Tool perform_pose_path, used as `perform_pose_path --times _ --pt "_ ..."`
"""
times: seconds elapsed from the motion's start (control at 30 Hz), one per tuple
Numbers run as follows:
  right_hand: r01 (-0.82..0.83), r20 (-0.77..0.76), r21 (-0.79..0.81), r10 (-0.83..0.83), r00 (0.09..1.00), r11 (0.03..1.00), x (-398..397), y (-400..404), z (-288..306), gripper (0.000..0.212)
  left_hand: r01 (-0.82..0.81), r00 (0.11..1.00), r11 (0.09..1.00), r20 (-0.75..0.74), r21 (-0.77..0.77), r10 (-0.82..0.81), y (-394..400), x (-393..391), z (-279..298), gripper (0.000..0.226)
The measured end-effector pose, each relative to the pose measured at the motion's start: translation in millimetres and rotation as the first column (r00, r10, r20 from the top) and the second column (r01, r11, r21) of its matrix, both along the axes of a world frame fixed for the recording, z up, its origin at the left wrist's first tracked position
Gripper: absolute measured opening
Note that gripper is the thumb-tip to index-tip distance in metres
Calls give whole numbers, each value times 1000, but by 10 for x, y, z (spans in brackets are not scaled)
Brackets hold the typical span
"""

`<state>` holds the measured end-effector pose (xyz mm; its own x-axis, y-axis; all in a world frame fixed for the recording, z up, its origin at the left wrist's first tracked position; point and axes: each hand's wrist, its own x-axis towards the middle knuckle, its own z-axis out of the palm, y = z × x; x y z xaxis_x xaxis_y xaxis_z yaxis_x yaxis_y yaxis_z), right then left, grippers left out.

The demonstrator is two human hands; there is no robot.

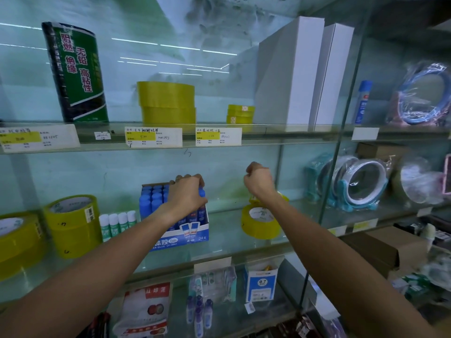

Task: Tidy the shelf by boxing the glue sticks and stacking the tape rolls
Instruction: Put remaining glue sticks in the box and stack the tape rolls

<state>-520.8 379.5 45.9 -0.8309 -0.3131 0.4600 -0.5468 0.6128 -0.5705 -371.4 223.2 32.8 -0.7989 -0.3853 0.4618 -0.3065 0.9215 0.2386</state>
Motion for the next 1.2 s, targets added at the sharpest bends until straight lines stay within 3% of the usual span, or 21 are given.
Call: perform_pose_path --times 0.1,0.23,0.4,0.5,0.63,0.7,0.8,1.0,1.2 --pt "109 66 95 -115 991 989 -298 195 7 27 35 991 999 -133 -9 -36 23 83 0 33" --pt "46 203 323 -117 972 945 -638 307 -95 35 146 948 989 -285 0 -140 9 283 -25 17" --pt "-42 353 259 -54 934 965 -777 262 -106 41 176 948 984 -273 27 -162 -28 408 -35 12" --pt "-35 324 255 -51 945 966 -792 262 -114 36 180 952 983 -258 45 -163 -31 419 -45 13" --pt "-41 133 76 31 991 996 -737 224 -103 30 187 954 981 -248 56 -168 5 399 -11 13" --pt "-129 74 -77 135 988 989 -636 229 -73 24 206 949 977 -253 54 -186 35 361 36 12" --pt "-327 16 -281 345 938 902 -366 273 -2 24 270 923 960 -301 67 -239 122 294 150 12" --pt "-547 99 -380 621 777 746 188 284 165 24 365 898 924 -305 111 -318 301 161 468 16" --pt "-590 193 -471 729 656 656 572 99 134 26 375 911 912 -251 167 -328 327 113 660 38"
